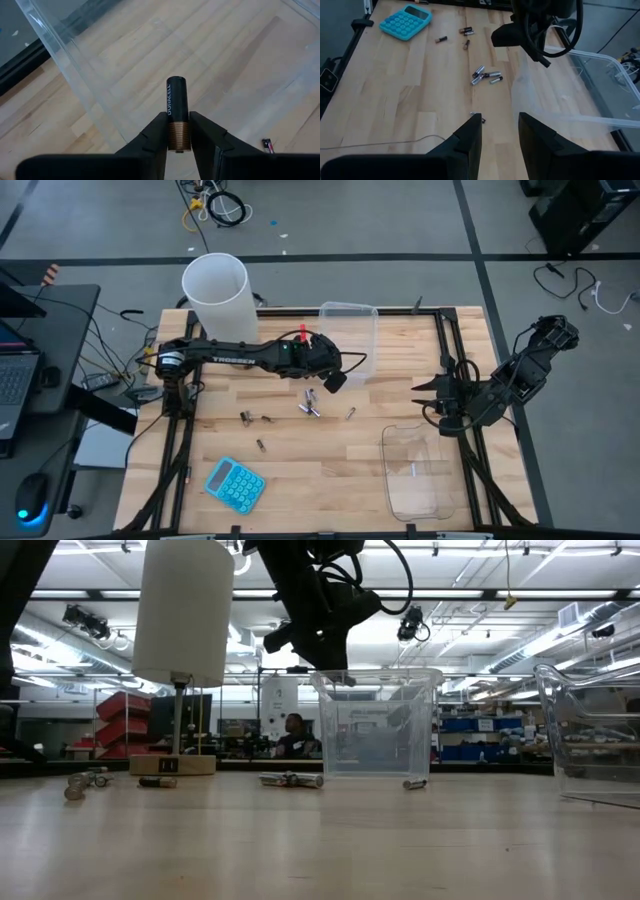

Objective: Sort batteries
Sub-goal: Put the brown battery into the top transparent bin

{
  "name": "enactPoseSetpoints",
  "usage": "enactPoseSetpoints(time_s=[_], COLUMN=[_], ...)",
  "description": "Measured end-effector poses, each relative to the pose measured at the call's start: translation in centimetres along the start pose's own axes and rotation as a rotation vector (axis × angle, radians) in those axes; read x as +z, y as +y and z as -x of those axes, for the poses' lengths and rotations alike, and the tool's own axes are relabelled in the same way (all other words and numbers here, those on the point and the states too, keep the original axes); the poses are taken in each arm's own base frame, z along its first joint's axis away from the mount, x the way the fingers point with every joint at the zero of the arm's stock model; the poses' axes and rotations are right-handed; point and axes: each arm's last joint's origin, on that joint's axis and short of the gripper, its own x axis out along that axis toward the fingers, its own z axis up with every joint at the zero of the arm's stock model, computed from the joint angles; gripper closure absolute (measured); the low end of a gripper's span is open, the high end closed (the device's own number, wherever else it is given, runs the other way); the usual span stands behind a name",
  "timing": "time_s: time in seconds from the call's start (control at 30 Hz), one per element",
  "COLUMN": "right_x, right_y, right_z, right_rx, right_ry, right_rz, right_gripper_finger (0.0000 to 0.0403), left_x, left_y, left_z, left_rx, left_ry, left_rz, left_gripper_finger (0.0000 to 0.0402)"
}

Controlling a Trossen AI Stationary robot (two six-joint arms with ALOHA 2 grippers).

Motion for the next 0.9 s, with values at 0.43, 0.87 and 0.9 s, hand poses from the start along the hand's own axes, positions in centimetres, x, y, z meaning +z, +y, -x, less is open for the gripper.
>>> enactPoseSetpoints(time_s=[0.43,0.87,0.9], right_x=[0.1,0.2,0.2], right_y=[0.0,0.1,0.1], right_z=[0.0,0.0,0.0], right_rx=[0.002,0.008,0.008], right_ry=[-0.005,-0.017,-0.017], right_rz=[-0.004,-0.008,-0.010], right_gripper_finger=[0.0288,0.0288,0.0288], left_x=[0.0,0.8,0.9], left_y=[0.0,-1.2,-1.4], left_z=[0.0,0.4,0.4], left_rx=[0.000,-0.095,-0.115], left_ry=[0.000,-0.097,-0.105], left_rz=[0.003,-0.055,-0.060], left_gripper_finger=[0.0310,0.0310,0.0310])
